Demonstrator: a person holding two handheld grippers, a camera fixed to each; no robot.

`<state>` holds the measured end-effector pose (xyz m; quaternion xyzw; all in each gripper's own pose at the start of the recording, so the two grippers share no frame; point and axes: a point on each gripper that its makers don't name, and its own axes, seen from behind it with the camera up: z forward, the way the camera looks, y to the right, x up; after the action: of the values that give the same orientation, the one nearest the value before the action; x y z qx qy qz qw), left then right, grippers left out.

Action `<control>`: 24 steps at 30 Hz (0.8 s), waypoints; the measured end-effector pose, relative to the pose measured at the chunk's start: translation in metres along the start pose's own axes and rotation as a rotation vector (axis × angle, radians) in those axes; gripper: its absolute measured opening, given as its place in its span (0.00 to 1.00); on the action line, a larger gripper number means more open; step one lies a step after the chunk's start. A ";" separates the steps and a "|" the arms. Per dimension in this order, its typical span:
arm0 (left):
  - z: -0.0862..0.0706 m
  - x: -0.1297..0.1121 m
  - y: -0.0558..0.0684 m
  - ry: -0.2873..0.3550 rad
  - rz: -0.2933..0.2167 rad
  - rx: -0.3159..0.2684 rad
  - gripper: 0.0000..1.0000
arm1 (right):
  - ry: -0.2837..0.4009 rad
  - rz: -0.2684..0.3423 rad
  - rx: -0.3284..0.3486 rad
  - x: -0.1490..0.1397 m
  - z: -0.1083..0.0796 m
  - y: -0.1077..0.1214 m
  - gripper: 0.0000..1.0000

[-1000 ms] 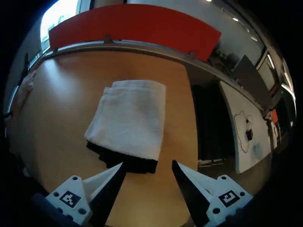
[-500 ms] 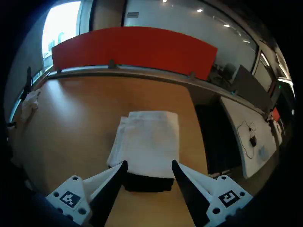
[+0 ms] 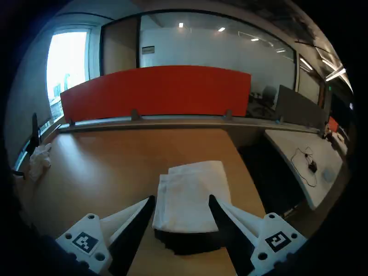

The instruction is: Fold towel

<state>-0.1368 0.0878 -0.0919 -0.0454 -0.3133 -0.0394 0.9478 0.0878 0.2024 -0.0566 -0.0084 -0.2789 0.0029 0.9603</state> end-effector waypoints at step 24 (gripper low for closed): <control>0.010 0.075 -0.015 0.234 -0.085 -0.018 0.97 | 0.259 0.024 -0.027 0.057 -0.019 -0.042 0.91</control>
<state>-0.0845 0.0709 -0.0381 -0.0360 -0.2016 -0.0873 0.9749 0.1462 0.1608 -0.0409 -0.0251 -0.1522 0.0093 0.9880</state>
